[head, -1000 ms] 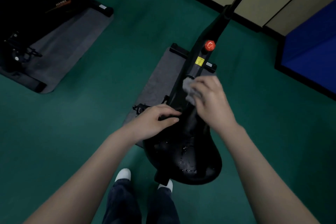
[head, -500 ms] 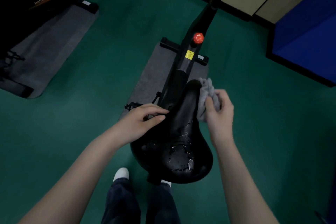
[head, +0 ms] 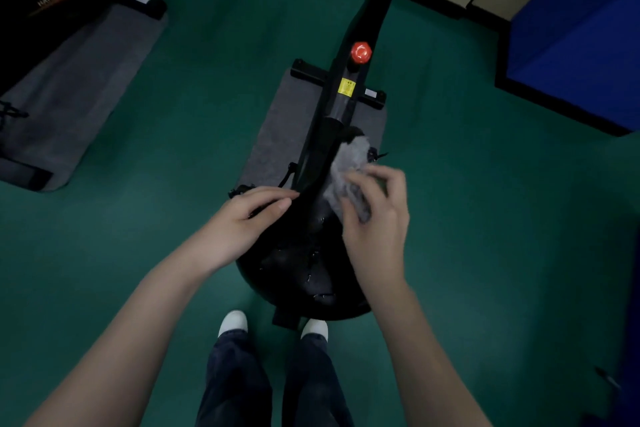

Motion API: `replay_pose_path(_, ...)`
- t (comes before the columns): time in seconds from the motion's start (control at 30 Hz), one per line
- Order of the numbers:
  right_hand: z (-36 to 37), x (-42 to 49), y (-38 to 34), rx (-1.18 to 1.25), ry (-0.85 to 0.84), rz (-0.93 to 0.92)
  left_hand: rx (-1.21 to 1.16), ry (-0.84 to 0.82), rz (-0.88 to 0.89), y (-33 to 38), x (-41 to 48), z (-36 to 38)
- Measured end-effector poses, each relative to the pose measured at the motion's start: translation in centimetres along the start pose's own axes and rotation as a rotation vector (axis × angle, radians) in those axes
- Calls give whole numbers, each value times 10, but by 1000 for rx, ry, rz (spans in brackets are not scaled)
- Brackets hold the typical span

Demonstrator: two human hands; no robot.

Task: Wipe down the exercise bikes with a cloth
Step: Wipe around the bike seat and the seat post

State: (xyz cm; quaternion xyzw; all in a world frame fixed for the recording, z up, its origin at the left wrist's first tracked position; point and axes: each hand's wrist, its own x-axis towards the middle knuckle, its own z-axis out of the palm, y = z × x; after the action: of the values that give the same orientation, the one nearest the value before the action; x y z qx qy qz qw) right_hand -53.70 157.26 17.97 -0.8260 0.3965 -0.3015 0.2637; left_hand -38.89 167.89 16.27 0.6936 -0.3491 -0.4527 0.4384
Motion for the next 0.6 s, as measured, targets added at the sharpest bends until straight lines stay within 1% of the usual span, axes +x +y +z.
replay_pose_path(0.07,-4,-16,1,-39,-25,-24,-3,1,-11,1,-1,0)
replay_pose_path(0.13,-8,-18,5,-19,10,19,-9,-2,-20,2,-3,0)
replay_pose_path(0.23,-8,-3,9,54,69,166,3,-1,-21,4,-5,0)
replay_pose_path(0.33,-3,17,15,142,53,330,37,-3,-11,4,-6,1)
replay_pose_path(0.43,-4,24,22,193,-4,394,63,-6,-11,3,-8,0)
replay_pose_path(0.6,-20,-7,42,205,-182,414,40,7,-22,-1,-17,-5)
